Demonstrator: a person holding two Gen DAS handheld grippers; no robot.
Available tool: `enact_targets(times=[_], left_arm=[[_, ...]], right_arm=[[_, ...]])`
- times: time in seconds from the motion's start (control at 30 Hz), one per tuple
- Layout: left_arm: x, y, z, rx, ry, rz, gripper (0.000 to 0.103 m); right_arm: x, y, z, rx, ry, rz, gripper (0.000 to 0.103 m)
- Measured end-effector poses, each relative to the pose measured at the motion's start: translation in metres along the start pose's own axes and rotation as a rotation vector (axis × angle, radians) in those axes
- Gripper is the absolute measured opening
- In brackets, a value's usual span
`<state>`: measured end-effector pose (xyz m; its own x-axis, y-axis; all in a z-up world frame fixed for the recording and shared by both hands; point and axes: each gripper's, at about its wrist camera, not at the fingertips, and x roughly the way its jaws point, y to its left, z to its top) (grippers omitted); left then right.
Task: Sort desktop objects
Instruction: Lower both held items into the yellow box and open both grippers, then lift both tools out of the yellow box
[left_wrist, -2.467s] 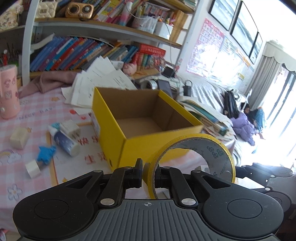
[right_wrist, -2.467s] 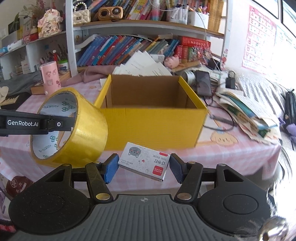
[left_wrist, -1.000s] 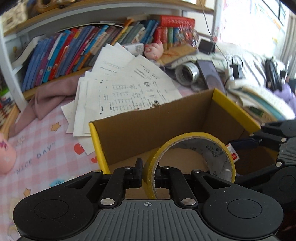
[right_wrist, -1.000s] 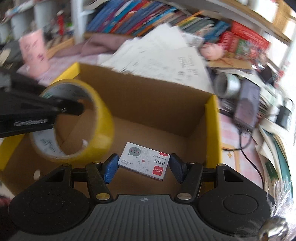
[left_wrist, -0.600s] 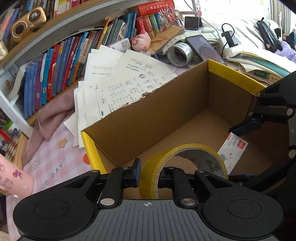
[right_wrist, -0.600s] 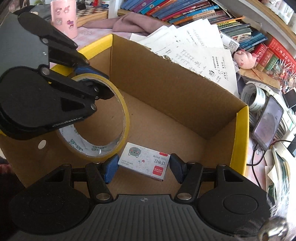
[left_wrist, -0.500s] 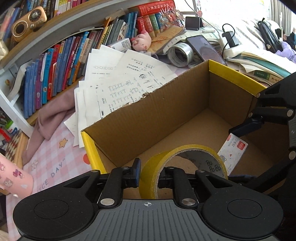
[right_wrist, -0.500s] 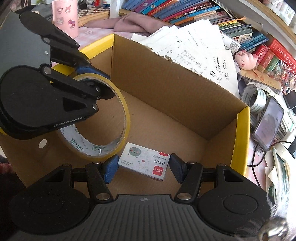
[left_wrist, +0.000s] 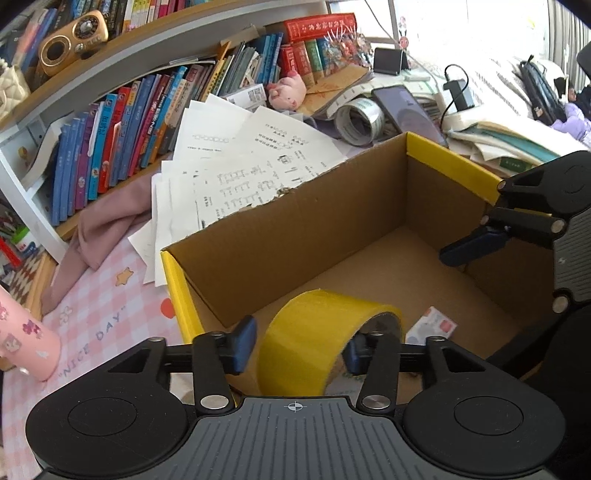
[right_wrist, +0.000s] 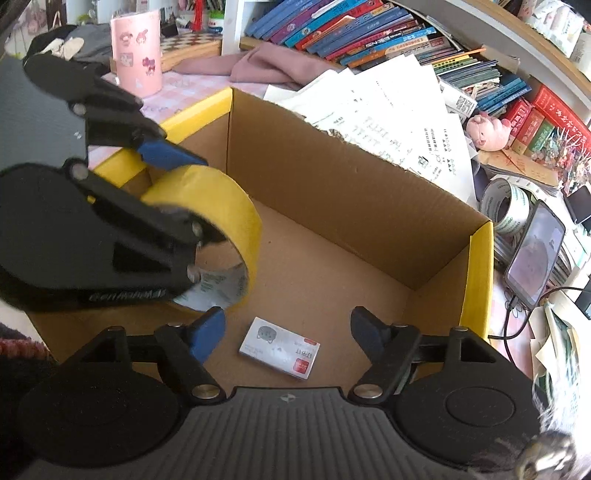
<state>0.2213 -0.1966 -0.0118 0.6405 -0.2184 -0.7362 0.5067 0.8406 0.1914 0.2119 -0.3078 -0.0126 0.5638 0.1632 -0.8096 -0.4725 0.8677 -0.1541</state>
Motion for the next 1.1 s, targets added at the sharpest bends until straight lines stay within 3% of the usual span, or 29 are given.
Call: enact_targets(times=[0.13,0.43,0.67,1.1], left_arm=[[-0.01,-0.002,-0.001,-0.014,-0.041,-0.021,0.062],[-0.034,0.001,-0.003,-0.092,-0.149,-0.015,0.067],[-0.053,0.015,-0.011,-0.17,-0.213,0.011,0.069],[-0.093,0.036,-0.05,-0.201,-0.268,-0.003,0.071]], right_arm=[[-0.007,0.001,-0.004,0.024,-0.032,-0.005,0.078],[-0.028,0.003,-0.011,0.07,-0.105,-0.043,0.078],[-0.041,0.011,-0.012,0.097,-0.163,-0.075,0.078],[-0.077,0.044,-0.018,0.238,-0.259,-0.181,0.078]])
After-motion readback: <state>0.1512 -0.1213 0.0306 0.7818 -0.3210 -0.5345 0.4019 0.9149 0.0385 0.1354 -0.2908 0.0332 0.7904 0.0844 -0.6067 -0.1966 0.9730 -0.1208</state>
